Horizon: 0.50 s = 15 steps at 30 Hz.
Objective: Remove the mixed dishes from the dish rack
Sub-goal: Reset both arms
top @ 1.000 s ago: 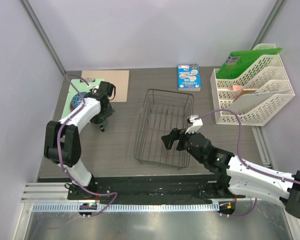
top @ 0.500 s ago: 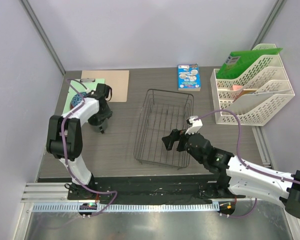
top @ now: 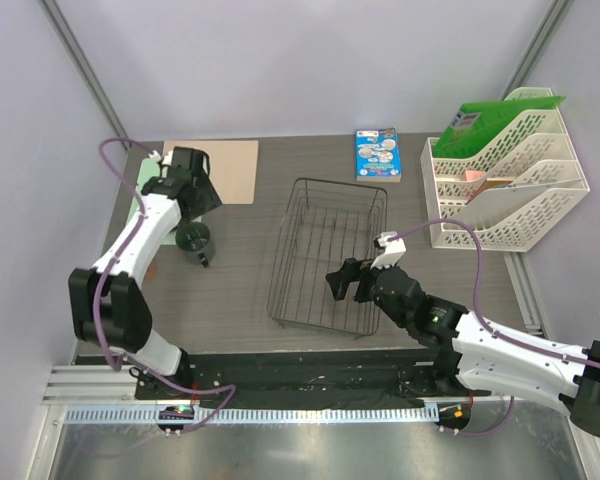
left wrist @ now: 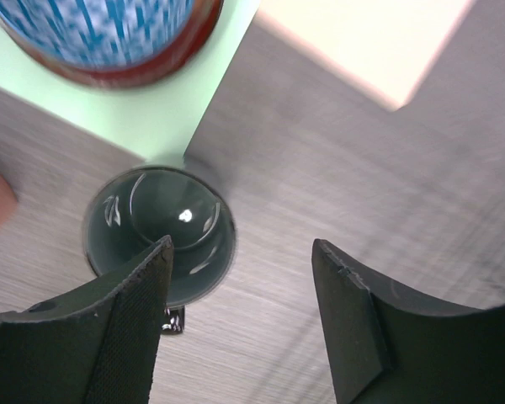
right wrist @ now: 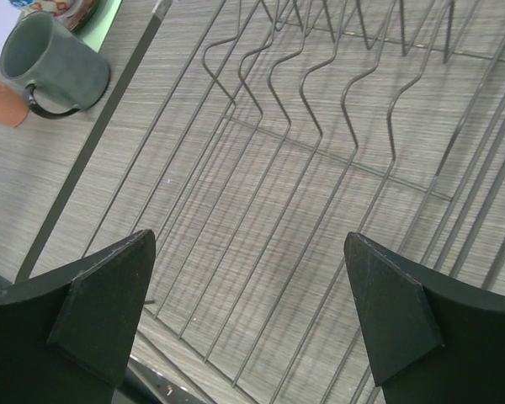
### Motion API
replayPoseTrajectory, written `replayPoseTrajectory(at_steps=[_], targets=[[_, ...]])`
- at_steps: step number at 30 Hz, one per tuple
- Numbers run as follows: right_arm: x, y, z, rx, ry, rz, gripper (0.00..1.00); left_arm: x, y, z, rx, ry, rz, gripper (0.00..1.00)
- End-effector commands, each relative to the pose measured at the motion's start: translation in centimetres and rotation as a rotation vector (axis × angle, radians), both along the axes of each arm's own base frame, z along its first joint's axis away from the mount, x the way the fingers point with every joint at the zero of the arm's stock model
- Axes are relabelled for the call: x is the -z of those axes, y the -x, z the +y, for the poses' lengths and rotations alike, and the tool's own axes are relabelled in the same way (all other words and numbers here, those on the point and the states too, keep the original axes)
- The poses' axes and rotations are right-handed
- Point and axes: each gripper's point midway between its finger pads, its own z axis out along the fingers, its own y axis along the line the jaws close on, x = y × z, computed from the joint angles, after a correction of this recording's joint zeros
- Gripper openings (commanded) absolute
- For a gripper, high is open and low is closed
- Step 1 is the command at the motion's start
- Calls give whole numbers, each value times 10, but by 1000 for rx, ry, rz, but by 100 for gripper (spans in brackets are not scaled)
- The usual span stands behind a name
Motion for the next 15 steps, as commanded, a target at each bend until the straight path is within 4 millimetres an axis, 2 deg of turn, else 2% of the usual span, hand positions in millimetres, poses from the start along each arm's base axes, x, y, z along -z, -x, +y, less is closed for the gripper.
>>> replayPoseTrajectory(at_steps=[1, 3, 4, 7, 12, 13, 15], targets=[[-24, -12, -6, 55, 13, -72, 100, -81, 12, -7, 7, -24, -178, 69], [-28, -14, -8, 61, 19, -85, 100, -89, 22, -17, 53, -49, -192, 70], [-28, -14, -9, 65, 22, -87, 100, -99, 30, -28, 85, -85, -220, 70], [-30, -16, -11, 75, 33, -96, 100, -103, 51, -48, 164, -156, -230, 70], [-27, -18, -10, 79, 53, -93, 100, -93, 79, -77, 269, -248, -221, 71], [-25, -19, -9, 79, 59, -89, 100, -92, 85, -87, 308, -257, -226, 71], [-29, -20, -8, 82, 58, -91, 100, -92, 91, -89, 316, -287, -241, 73]])
